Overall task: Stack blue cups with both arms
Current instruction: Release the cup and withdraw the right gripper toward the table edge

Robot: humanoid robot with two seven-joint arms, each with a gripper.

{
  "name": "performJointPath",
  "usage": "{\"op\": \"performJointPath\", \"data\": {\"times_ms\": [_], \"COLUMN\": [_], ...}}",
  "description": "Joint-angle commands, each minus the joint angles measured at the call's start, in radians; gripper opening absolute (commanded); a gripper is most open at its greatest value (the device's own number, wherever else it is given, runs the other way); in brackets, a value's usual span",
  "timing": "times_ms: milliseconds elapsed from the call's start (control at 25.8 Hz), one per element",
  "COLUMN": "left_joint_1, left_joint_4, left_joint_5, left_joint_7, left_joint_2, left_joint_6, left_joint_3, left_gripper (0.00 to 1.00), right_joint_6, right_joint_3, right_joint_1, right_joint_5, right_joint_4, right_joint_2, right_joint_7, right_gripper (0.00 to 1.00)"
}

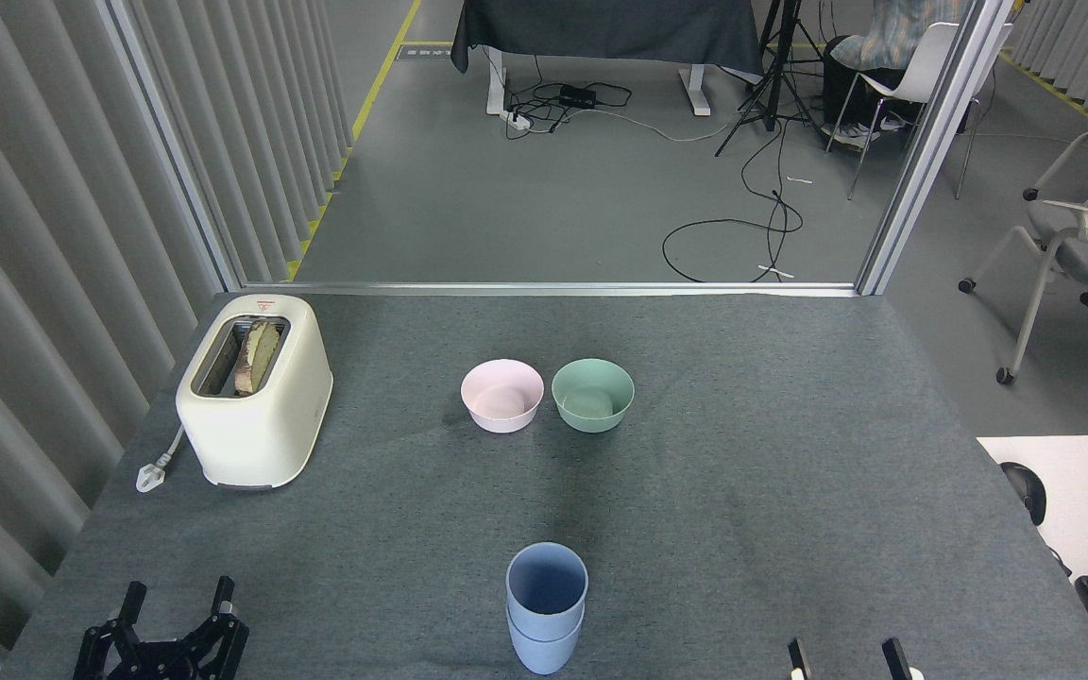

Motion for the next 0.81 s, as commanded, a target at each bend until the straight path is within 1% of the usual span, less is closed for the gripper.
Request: {"op": "performJointPath", "data": {"times_ms": [0, 116, 310, 465, 581, 775], "left_joint_1": [0.014, 0.034, 0.094, 0.146, 0.229, 0.285], "left_joint_4": [-0.021, -0.052, -0.104, -0.115, -0.167, -0.239], "left_joint_5": [-0.001, -0.001, -0.017, -0.034, -0.034, -0.033], "left_joint_7": [-0.001, -0.001, -0.003, -0.023, -0.026, -0.027], "left_joint_2": [0.002, 0.002, 0.005, 0.005, 0.007, 0.001], "left_joint_6": [-0.025, -0.028, -0.094, -0.097, -0.097, -0.086], "left_joint_3": [0.0, 0.0, -0.002, -0.002, 0.0, 0.001], "left_gripper": [0.99, 0.99, 0.99, 0.99, 0.99, 0.99], "right_joint_6": [0.016, 0.032, 0.048, 0.061, 0.062, 0.062], "right_joint_3": [-0.038, -0.038, -0.031, -0.024, -0.024, -0.022], "right_joint_1": [0.095, 0.109, 0.109, 0.109, 0.109, 0.11], "right_joint_5": [-0.019, -0.019, -0.019, -0.017, -0.017, -0.012], "right_joint_4": [0.007, 0.003, 0.003, 0.003, 0.003, 0.003], "right_joint_2": [-0.018, -0.025, -0.025, -0.025, -0.025, -0.025], "right_joint_7": [-0.043, -0.051, -0.061, -0.061, -0.061, -0.063], "right_gripper": [1.0, 1.0, 1.0, 1.0, 1.0, 1.0]}}
